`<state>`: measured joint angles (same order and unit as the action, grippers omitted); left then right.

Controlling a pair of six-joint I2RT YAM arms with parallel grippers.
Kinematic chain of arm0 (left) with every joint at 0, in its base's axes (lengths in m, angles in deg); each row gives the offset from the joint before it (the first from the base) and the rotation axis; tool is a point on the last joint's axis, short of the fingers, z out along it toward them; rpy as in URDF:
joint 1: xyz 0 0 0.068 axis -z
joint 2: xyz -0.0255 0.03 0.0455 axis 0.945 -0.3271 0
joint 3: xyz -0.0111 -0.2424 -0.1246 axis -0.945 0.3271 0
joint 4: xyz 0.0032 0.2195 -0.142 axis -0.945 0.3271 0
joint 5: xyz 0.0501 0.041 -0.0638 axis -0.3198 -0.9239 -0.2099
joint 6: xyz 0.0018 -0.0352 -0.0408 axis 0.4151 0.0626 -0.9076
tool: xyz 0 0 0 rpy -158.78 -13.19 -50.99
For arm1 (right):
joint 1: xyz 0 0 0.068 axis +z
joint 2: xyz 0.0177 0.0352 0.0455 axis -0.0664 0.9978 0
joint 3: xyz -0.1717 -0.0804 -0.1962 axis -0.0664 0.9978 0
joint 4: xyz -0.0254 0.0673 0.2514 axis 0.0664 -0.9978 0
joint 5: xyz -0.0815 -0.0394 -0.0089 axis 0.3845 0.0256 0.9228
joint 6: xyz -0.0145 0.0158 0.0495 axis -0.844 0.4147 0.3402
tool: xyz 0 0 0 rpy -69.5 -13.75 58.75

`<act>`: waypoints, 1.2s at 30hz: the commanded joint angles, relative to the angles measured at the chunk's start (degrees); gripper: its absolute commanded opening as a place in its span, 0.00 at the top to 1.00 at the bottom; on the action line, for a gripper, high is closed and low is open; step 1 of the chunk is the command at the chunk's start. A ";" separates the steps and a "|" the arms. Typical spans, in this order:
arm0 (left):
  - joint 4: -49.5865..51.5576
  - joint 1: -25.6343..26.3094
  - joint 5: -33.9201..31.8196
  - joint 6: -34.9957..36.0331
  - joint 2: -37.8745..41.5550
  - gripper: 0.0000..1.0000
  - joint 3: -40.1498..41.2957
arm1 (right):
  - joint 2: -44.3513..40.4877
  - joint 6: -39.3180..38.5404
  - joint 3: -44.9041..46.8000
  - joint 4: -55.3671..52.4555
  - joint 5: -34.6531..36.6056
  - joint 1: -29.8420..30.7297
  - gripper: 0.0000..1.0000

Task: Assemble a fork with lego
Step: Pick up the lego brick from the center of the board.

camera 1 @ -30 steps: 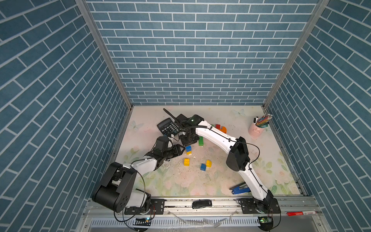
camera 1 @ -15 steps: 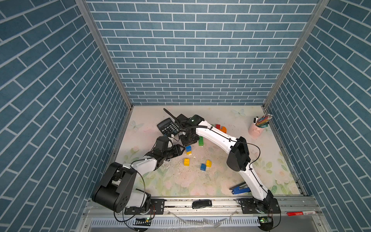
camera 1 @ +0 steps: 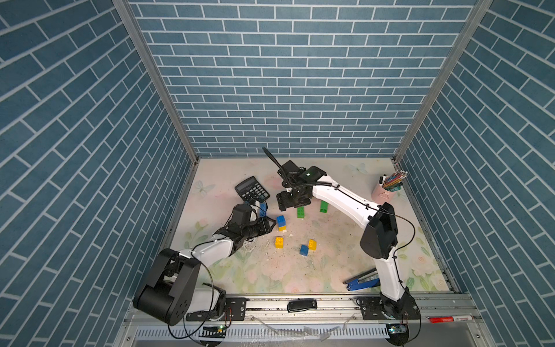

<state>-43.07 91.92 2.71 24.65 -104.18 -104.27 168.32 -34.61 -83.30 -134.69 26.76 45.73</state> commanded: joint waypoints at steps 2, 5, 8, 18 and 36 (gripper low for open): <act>4.76 0.06 -3.57 2.67 5.48 0.47 -0.51 | -2.34 4.71 6.47 3.50 4.56 -3.57 0.27; 8.17 0.07 -5.34 4.26 8.10 0.47 -1.58 | -1.07 4.80 7.60 2.38 6.98 -4.81 0.33; 10.52 -0.09 -6.56 5.53 9.73 0.47 -2.50 | 0.53 5.28 7.84 2.24 7.23 -5.50 0.33; 9.26 -1.24 -4.84 5.87 7.30 0.44 -4.06 | 8.51 10.11 4.39 3.27 7.39 -6.22 0.34; 9.33 -1.42 -4.46 6.20 6.52 0.43 -3.93 | 16.25 10.47 -2.97 -0.54 9.25 -6.45 0.55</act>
<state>-34.15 91.01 -2.25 30.04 -97.07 -107.24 183.21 -25.52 -84.99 -133.40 34.30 39.42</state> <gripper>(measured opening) 0.572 0.462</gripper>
